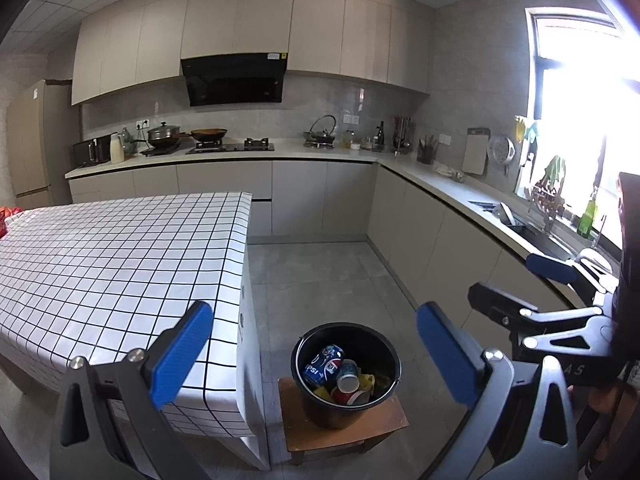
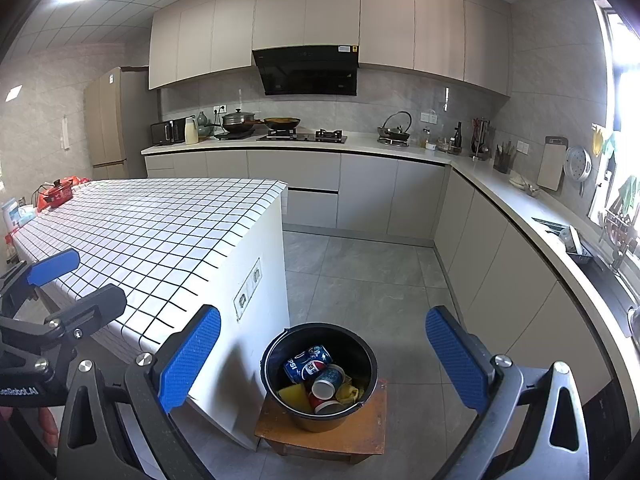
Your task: Collect trash
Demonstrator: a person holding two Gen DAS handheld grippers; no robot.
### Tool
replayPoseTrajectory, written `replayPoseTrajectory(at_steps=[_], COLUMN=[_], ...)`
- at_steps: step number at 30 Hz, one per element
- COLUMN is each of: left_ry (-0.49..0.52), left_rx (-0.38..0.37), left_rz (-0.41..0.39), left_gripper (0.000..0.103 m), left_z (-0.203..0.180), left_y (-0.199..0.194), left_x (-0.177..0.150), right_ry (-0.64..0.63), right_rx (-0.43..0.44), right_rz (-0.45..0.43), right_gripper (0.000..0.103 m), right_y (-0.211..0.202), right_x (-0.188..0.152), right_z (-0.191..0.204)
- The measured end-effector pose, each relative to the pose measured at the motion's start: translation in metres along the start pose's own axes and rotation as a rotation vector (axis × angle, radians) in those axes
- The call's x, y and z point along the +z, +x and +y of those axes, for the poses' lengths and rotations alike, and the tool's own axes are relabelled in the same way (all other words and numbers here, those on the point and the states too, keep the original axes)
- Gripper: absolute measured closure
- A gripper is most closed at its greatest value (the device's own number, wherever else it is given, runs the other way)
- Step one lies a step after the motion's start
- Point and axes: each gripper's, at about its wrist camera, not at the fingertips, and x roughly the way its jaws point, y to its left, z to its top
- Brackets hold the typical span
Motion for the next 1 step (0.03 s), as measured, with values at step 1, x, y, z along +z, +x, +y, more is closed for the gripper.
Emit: replayPoseTrajectory(at_steps=[1], left_ry=[0.001], left_rx=[0.002], left_rz=[0.008], left_gripper=[0.000], left_z=[0.0006], left_y=[0.0013], left_x=[-0.0010], right_ry=[0.001], right_rx=[-0.001], right_rz=[0.000], right_gripper=[0.000], right_y=[0.0000], right_x=[-0.0003], right_z=[0.0000])
